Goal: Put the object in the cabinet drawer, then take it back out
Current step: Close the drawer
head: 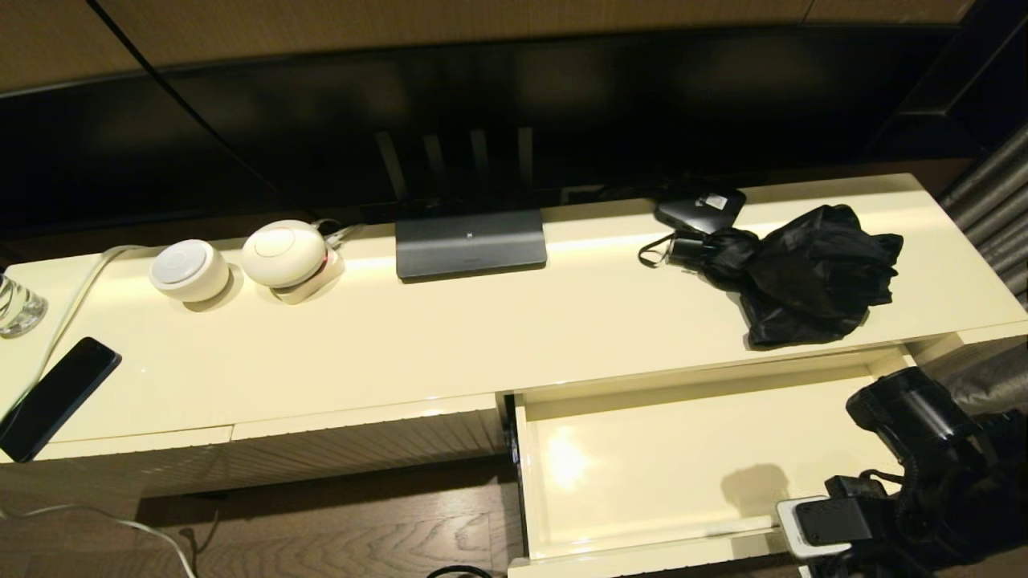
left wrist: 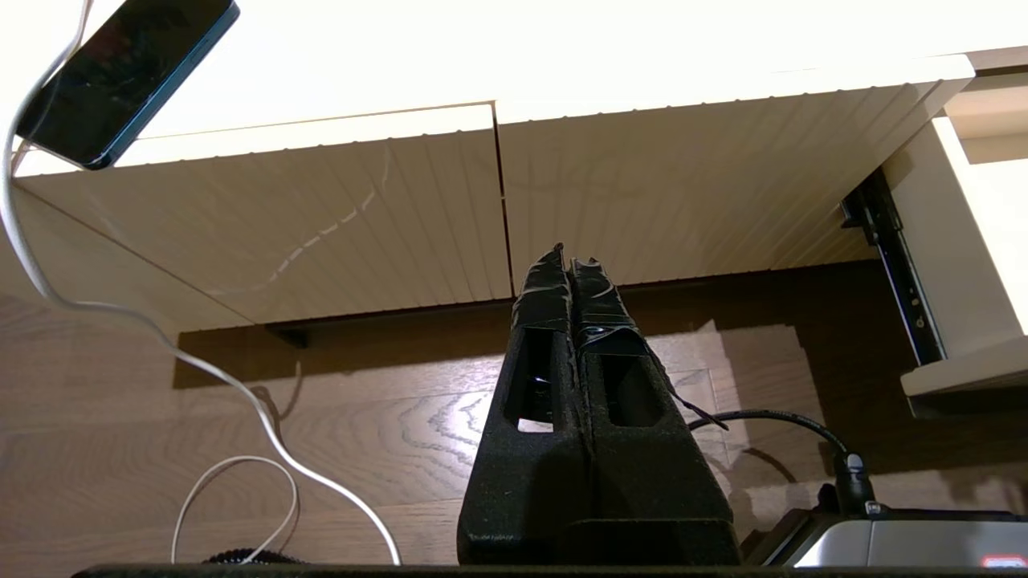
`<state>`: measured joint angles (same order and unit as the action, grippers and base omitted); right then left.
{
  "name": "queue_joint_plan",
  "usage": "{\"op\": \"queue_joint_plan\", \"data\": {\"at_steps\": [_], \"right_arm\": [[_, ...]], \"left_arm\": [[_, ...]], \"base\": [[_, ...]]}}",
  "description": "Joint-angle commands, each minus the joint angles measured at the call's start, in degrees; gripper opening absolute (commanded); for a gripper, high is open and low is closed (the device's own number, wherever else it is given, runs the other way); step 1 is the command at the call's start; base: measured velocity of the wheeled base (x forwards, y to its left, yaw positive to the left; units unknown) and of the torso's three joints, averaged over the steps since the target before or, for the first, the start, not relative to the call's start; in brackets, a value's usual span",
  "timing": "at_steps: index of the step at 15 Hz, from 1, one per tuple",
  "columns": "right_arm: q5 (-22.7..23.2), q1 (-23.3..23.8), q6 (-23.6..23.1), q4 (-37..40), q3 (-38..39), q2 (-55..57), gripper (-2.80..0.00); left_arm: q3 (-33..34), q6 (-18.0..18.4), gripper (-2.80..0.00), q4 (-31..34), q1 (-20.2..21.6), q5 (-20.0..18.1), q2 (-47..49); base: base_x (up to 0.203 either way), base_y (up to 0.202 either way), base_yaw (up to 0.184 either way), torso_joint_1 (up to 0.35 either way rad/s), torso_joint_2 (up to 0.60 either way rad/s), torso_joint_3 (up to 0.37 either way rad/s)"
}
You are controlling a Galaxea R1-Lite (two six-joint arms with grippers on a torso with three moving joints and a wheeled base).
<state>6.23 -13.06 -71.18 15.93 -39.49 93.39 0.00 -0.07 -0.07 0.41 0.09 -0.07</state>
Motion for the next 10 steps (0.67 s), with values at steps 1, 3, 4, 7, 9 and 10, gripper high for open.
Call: {"op": "queue_joint_plan", "data": {"at_steps": [1,3,4,7,9,10], "right_arm": [[-2.02,0.12,-1.8,-3.55,0.11,2.13,-2.8],[-3.59,0.14,-2.29,-6.18,0.03,2.96,-2.8],[-3.68,0.22,-2.3,-7.56,0.02,3.1,-2.8],[-5.39,0.31,-2.3,-13.41,-0.83,4.32,-2.8],[-5.51,0.38,-2.43,-17.67,-1.31,4.97,-2.8],[-5.53,0.44,-2.55,-18.69,-1.59,5.17,-2.8]], "left_arm": [[0.18,-0.01,-2.8,-0.01,0.02,0.0,0.07],[0.18,-0.01,-2.8,-0.01,0.02,0.0,0.07],[0.18,-0.01,-2.8,-0.01,0.02,0.0,0.07],[0.18,-0.01,-2.8,-0.01,0.02,0.0,0.07],[0.18,-0.01,-2.8,-0.01,0.02,0.0,0.07],[0.18,-0.01,-2.8,0.07,0.02,0.0,0.07]], "base": [[0.0,0.0,0.0,0.0,0.0,0.0],[0.0,0.0,0.0,0.0,0.0,0.0],[0.0,0.0,0.0,0.0,0.0,0.0],[0.0,0.0,0.0,0.0,0.0,0.0],[0.0,0.0,0.0,0.0,0.0,0.0],[0.0,0.0,0.0,0.0,0.0,0.0]]}}
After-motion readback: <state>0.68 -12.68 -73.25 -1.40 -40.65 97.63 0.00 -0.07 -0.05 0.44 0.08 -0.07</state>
